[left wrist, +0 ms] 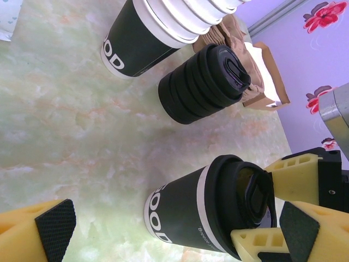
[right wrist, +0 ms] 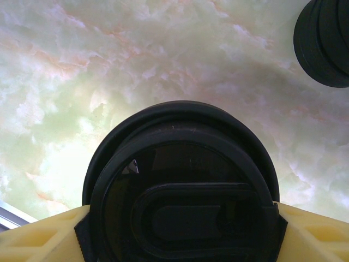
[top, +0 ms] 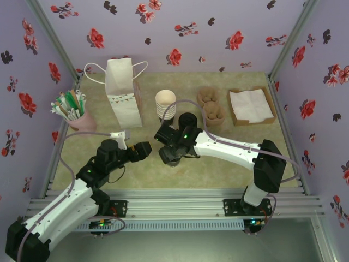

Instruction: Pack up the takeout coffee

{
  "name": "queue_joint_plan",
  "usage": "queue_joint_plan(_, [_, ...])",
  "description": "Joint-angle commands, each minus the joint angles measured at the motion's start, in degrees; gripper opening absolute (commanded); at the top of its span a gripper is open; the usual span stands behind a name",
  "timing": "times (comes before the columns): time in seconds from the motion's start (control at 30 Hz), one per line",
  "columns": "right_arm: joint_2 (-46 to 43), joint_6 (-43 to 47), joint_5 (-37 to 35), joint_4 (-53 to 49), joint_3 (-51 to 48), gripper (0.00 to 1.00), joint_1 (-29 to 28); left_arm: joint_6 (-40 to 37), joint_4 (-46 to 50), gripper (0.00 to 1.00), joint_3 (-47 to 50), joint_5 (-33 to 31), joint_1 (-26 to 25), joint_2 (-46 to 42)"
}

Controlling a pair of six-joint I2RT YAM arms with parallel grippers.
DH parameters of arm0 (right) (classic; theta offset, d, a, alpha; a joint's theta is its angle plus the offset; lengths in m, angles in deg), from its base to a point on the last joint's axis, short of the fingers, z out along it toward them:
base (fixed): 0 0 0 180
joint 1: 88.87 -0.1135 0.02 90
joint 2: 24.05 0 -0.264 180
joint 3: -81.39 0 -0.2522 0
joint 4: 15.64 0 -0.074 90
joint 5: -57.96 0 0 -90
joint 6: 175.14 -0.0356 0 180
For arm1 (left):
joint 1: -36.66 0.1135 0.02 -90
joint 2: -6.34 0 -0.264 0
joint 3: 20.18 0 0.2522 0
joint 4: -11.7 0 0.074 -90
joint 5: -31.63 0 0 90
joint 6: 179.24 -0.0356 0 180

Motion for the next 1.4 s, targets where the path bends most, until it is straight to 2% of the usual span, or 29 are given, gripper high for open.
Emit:
queue_joint_plan(0.0, [2.54, 1.06, 3.15, -8.21, -3.19, 0.74, -1.14, -0.40, -1.61, 0.99, 0.80, -1.06, 0.50, 0.03])
queue_joint_plan(0.4, [3.11, 1.69, 3.42, -7.35, -6.00, 0.75, -1.36, -0.25, -2.23, 0.99, 0.91, -1.06, 0.51, 1.03])
queue_joint_plan(0.73, [1.99, 2.62, 2.92, -8.08, -3.88, 0.75, -1.57, -0.24, -2.32, 0.99, 0.80, -1.03, 0.43, 1.22])
queue_joint_plan(1.07, [3.96, 2.28, 3.09, -5.61, -7.73, 0.75, -2.14, -0.25, -2.14, 0.99, 0.88, -0.97, 0.50, 1.13])
queue_joint_plan(1.37, [1.02, 2.89, 1.29, -8.08, -3.29, 0.76, -2.23, -0.05, -1.92, 0.99, 0.54, -0.97, 0.45, 1.27])
